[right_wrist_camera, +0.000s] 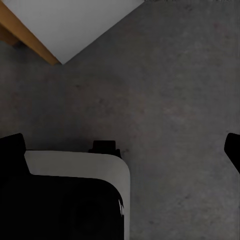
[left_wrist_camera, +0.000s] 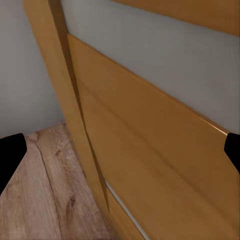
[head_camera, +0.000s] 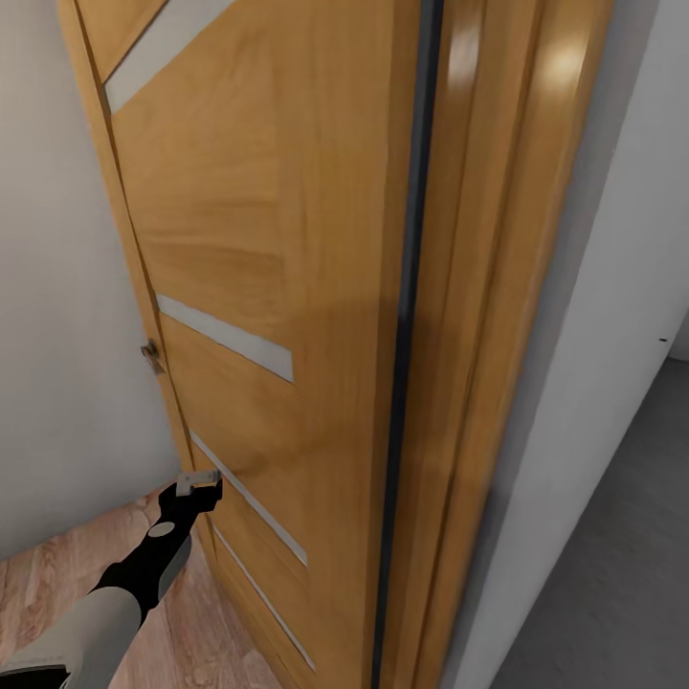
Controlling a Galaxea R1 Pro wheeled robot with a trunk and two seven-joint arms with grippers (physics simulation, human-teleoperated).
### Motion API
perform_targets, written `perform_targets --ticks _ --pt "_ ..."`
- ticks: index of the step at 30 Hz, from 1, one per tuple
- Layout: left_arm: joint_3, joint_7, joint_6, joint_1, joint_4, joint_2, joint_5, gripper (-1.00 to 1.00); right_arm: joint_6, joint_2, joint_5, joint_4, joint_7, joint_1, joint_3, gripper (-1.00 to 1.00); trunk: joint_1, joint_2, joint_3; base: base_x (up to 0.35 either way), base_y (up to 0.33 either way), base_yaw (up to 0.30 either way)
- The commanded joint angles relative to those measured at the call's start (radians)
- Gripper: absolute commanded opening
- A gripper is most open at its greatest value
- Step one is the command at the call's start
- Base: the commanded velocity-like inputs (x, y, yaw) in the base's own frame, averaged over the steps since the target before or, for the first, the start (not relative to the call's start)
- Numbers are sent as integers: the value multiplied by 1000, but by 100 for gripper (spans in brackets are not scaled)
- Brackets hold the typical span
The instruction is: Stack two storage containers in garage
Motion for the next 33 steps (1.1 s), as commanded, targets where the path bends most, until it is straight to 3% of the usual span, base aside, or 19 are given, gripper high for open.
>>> perform_targets --ticks 1,33 --pt "-1 -2 -3 -1 0 0 0 100 -3 0 0 1 0 -1 1 100 0 0 -1 28 0 0" --pt "2 -2 -4 -1 4 1 0 100 -3 0 0 1 0 -1 1 100 0 0 -1 17 0 0"
